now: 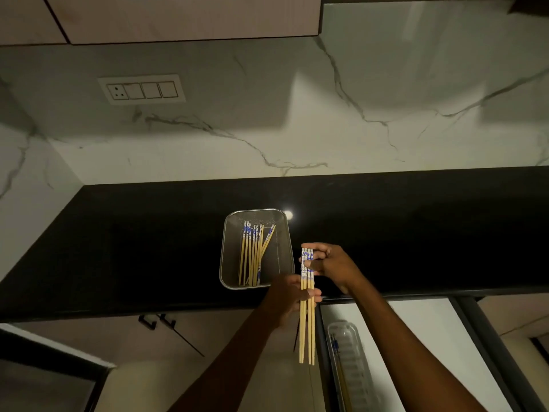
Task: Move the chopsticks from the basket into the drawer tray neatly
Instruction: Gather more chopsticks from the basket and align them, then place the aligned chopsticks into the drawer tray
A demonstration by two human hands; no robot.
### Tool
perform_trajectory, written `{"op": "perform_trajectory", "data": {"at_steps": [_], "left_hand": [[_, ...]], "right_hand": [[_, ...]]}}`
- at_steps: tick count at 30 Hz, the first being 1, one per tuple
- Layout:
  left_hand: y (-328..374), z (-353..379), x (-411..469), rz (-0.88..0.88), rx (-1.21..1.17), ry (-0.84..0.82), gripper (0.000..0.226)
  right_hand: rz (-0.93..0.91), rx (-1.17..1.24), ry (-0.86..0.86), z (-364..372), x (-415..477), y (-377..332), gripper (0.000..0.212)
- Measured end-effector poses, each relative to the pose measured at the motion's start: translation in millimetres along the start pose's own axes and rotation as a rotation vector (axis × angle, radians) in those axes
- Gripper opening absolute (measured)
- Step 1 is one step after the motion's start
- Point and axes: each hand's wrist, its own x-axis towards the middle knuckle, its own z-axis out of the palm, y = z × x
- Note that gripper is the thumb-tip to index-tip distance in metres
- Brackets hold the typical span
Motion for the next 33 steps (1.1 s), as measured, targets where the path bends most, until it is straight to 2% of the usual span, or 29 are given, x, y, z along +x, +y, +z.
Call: {"op": "perform_trajectory", "data": {"at_steps": [5, 8, 12, 14, 19, 27, 33], "left_hand": [[-9.9, 8.8, 2.6, -0.013, 0.033, 0.001, 0.025], [-13.5, 12.9, 4.8, -0.007, 0.012, 0.007, 0.024], [-24.1, 19.0, 10.5, -0.016, -0.060, 0.067, 0.021], [-34.5, 24.8, 14.1, -0.020, -0.067, 0.103, 0.018], [-59.8, 51.7, 20.6, -0.041, -0.125, 0.076, 0.009], [-87.9, 96.8, 33.3, -0.125, -0.160, 0.036, 0.016], [-104.0, 112.4, 33.8, -0.173, -0.128, 0.020, 0.019]], "right_hand": [[0.004, 0.022, 0.026, -5.1, -9.5, 12.1, 0.050], [0.018, -0.018, 0.100, -6.3, -22.9, 25.4, 0.055], [0.090, 0.037, 0.251, -8.7, -51.6, 56.7, 0.023], [0.148, 0.019, 0.252, -12.6, -69.6, 76.2, 0.022], [0.312, -0.039, 0.172, -25.5, -105.6, 111.4, 0.022], [0.430, -0.035, 0.225, -51.6, -122.0, 133.2, 0.012], [0.535, 0.044, 0.241, -62.5, -125.9, 155.2, 0.015]]}}
